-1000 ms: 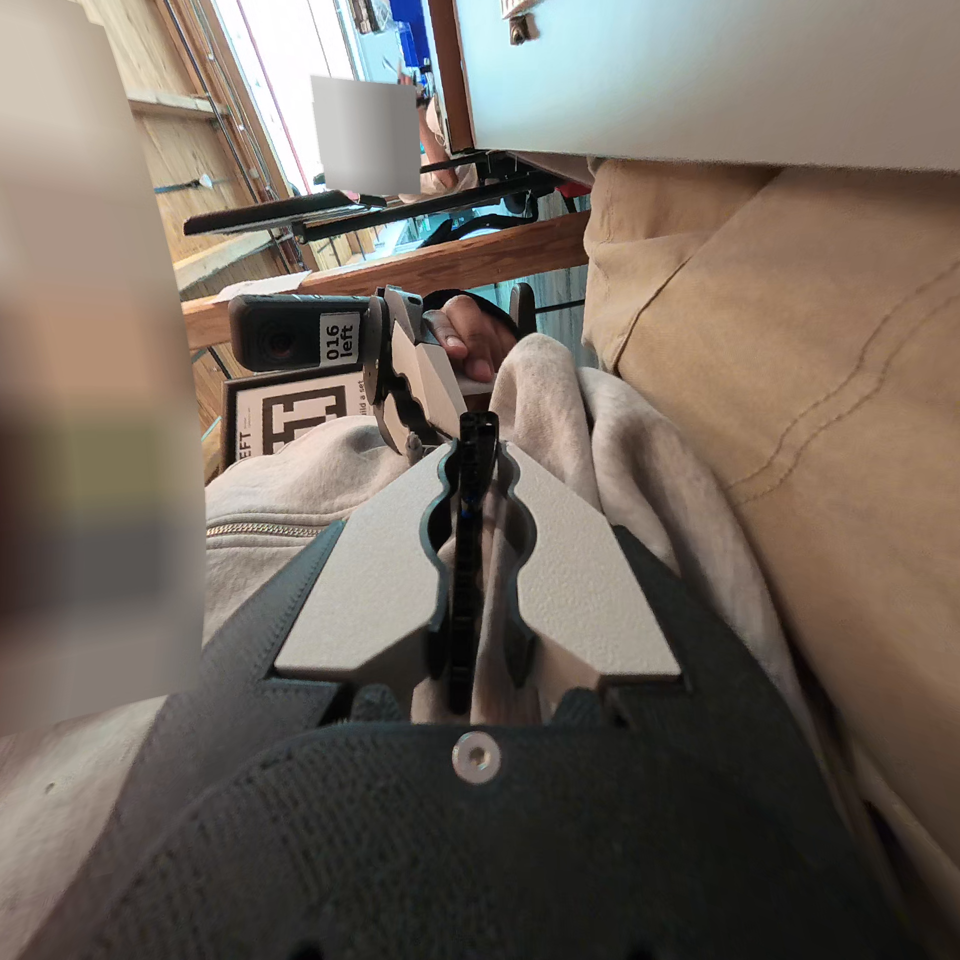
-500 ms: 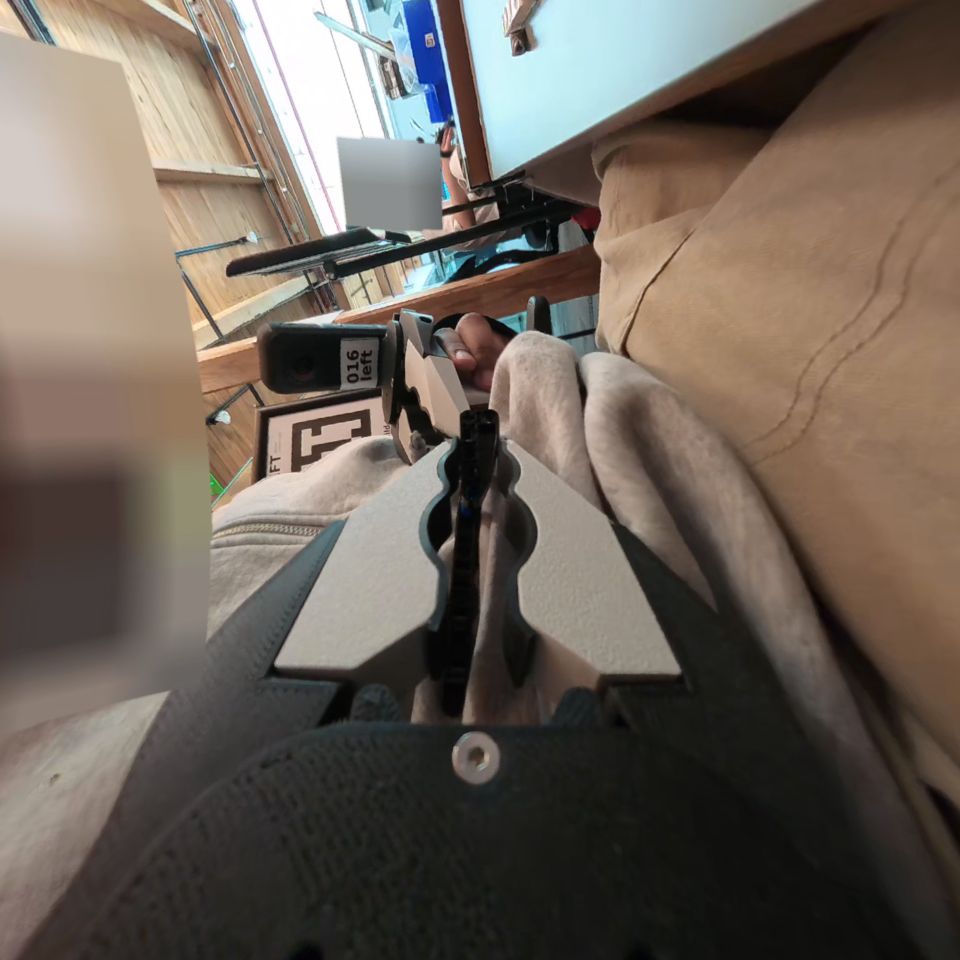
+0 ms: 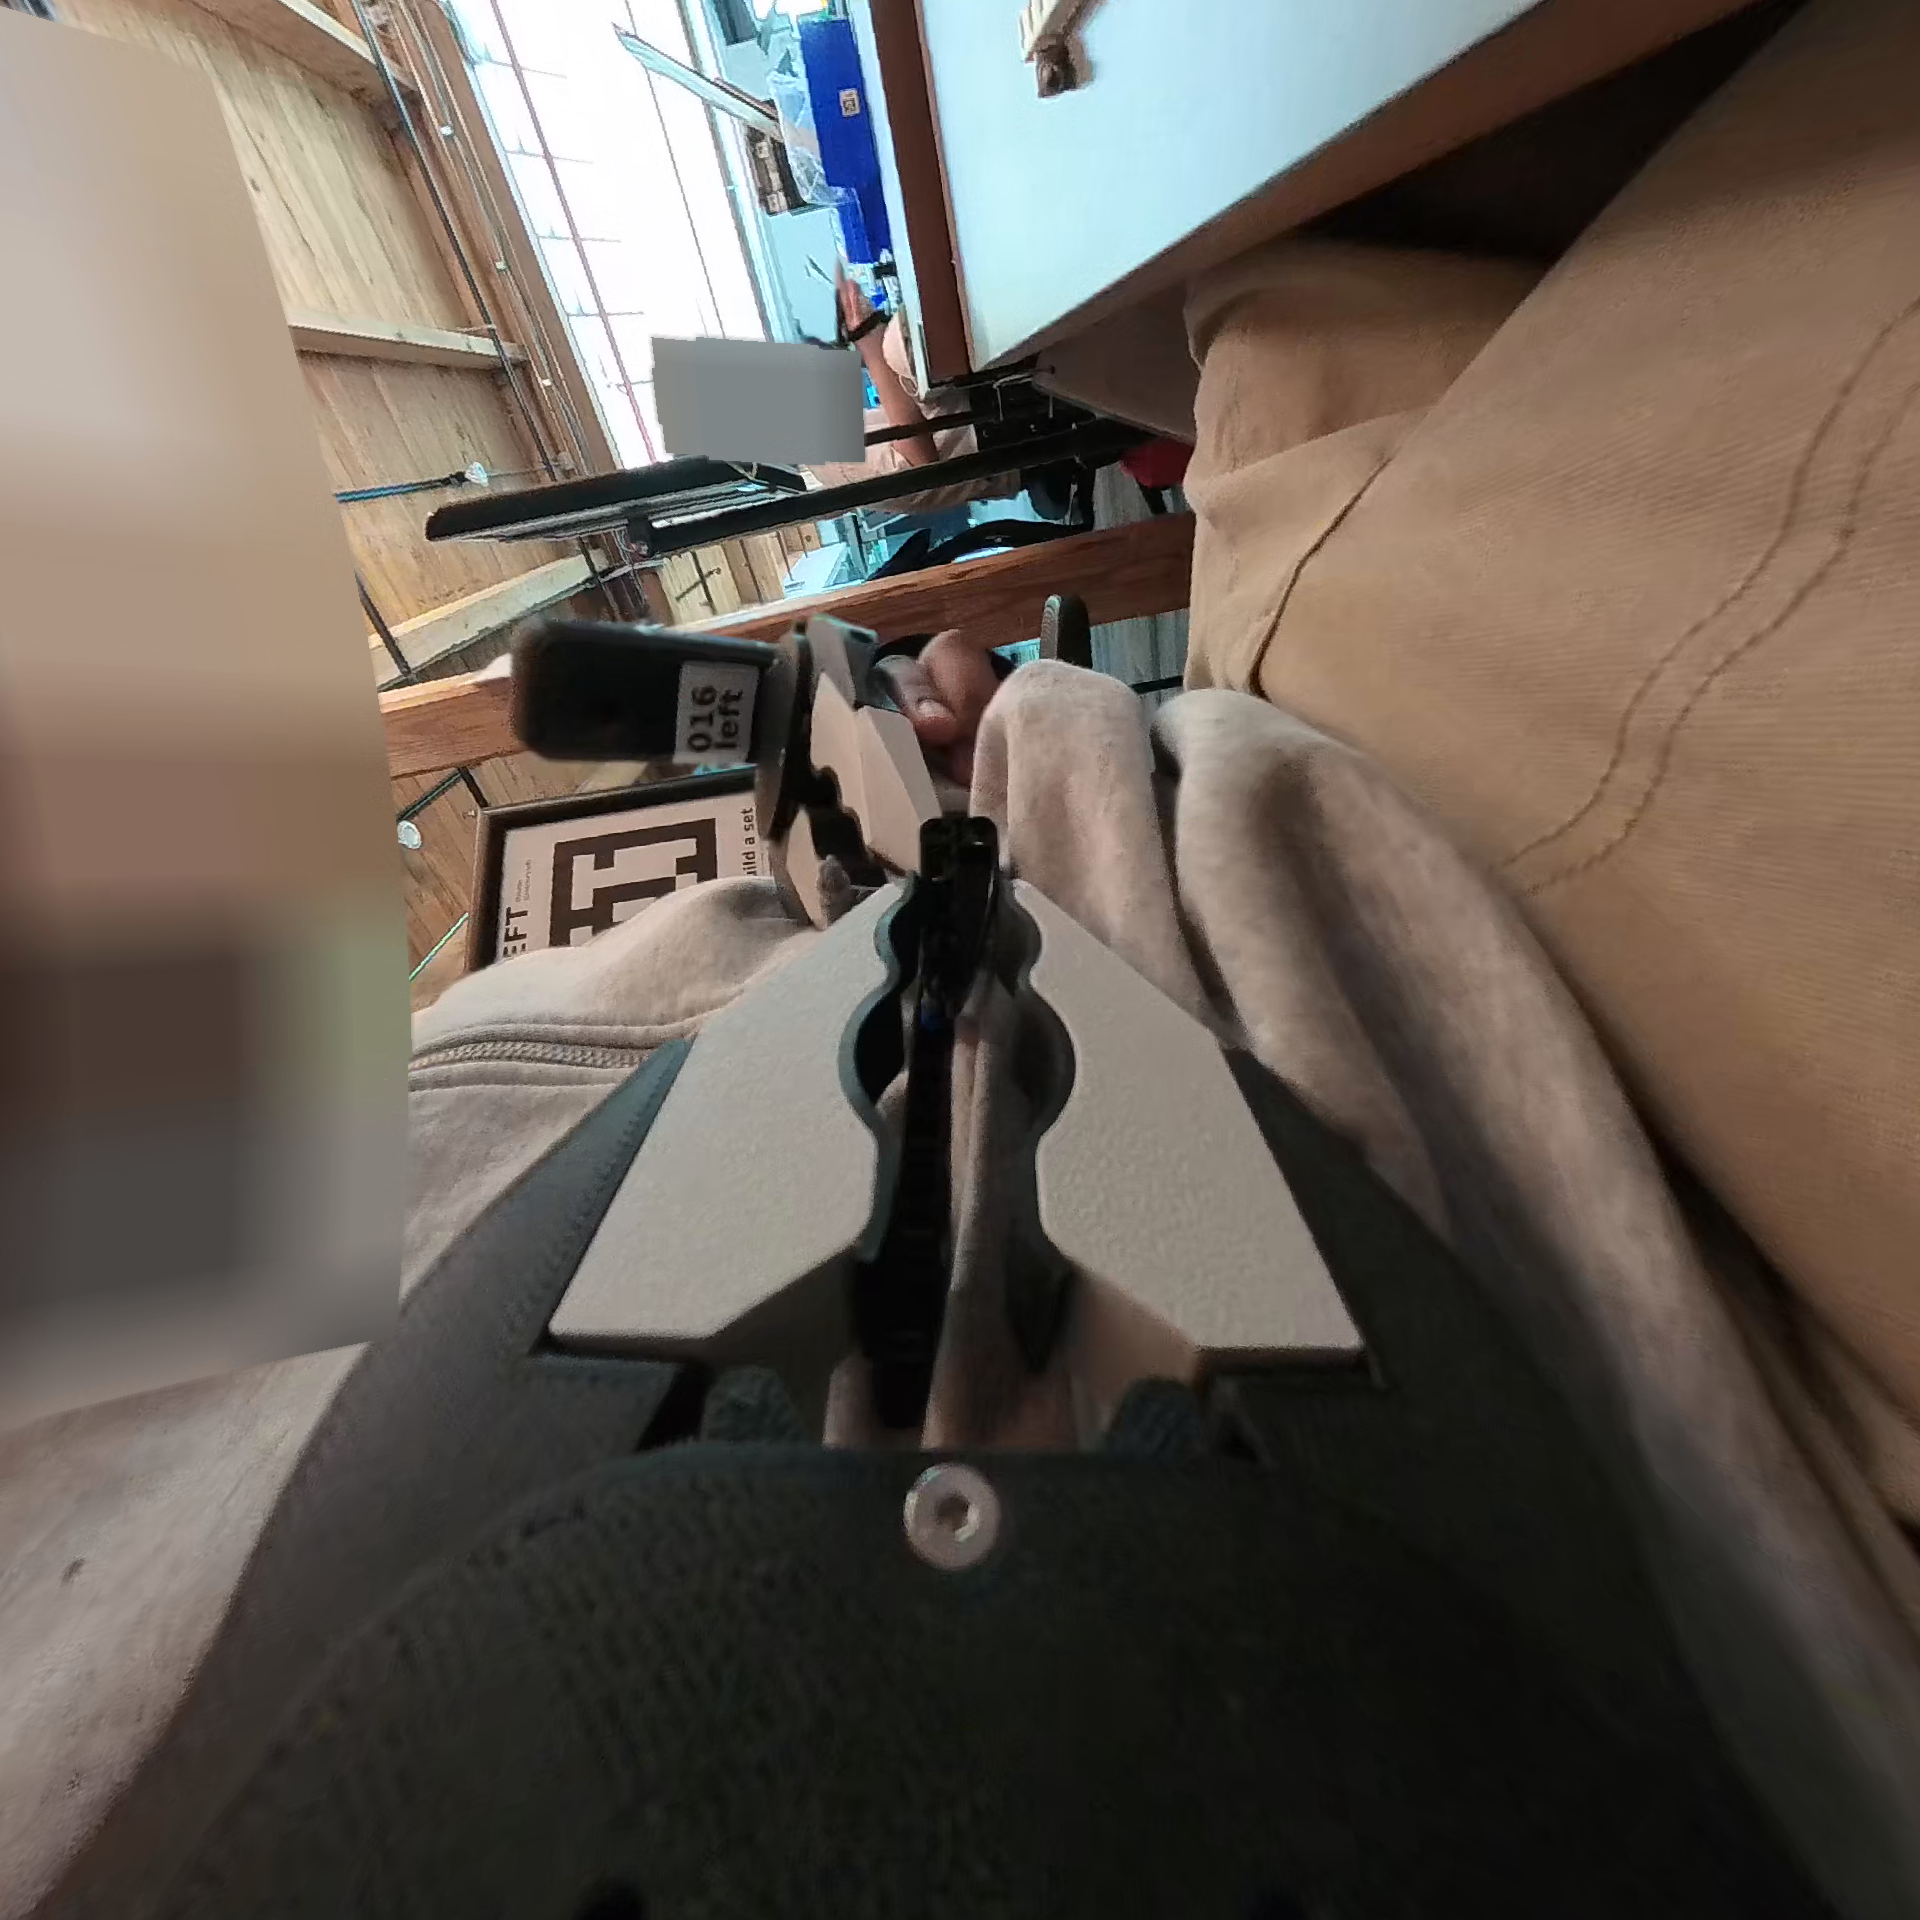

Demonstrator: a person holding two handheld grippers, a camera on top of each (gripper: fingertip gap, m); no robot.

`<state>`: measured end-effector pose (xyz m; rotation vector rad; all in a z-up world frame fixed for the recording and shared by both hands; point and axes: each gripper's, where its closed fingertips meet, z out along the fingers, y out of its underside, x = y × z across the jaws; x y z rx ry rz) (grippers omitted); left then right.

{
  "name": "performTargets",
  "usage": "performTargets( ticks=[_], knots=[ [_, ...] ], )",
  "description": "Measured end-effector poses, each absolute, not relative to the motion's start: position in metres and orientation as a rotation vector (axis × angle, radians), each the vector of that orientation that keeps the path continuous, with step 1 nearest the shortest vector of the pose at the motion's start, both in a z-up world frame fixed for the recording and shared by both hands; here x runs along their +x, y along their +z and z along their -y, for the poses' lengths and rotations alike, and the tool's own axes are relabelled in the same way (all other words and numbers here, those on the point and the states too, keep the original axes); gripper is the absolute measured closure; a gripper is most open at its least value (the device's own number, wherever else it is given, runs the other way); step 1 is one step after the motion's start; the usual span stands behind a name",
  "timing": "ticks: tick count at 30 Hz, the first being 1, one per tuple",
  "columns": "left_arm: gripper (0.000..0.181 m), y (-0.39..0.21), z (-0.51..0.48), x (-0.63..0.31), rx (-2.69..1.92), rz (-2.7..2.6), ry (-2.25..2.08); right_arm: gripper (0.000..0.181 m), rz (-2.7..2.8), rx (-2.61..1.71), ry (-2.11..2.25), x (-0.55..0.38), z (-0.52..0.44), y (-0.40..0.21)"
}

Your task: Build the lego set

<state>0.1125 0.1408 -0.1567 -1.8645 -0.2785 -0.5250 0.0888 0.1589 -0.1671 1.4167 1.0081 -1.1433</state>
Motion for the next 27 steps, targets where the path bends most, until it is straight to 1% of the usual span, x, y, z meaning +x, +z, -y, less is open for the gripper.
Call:
performTargets(
  ticks=[1,11,12,15,17,18,20,22,24,27],
  knots=[
    [0.170,-0.156,-0.140,0.112,-1.847,0.311,-0.590,0.167,-0.997,1.411,-1.157,0.088,-0.159,-0.166],
    [0.164,-0.149,-0.136,0.106,-1.550,0.662,-1.217,0.168,-1.079,1.335,-1.225,0.090,-0.155,-0.159],
    [0.161,-0.148,-0.136,0.107,-1.524,0.678,-1.277,0.168,-1.085,1.329,-1.232,0.090,-0.155,-0.158],
    [0.142,-0.143,-0.137,0.110,-1.455,0.727,-1.464,0.168,-1.107,1.311,-1.256,0.090,-0.156,-0.156],
    [0.137,-0.141,-0.138,0.111,-1.442,0.741,-1.516,0.168,-1.124,1.303,-1.268,0.090,-0.155,-0.156],
    [0.130,-0.139,-0.137,0.112,-1.435,0.739,-1.541,0.168,-1.130,1.301,-1.272,0.090,-0.155,-0.156],
    [0.122,-0.137,-0.138,0.112,-1.442,0.749,-1.563,0.168,-1.142,1.300,-1.278,0.090,-0.156,-0.155],
    [0.122,-0.139,-0.141,0.114,-1.493,0.780,-1.548,0.168,-1.154,1.301,-1.282,0.090,-0.156,-0.156],
    [0.132,-0.147,-0.145,0.115,-1.580,0.823,-1.494,0.168,-1.171,1.302,-1.286,0.090,-0.156,-0.156],
    [0.131,-0.149,-0.148,0.116,-1.626,0.836,-1.446,0.168,-1.190,1.301,-1.289,0.090,-0.156,-0.156]
  ],
)
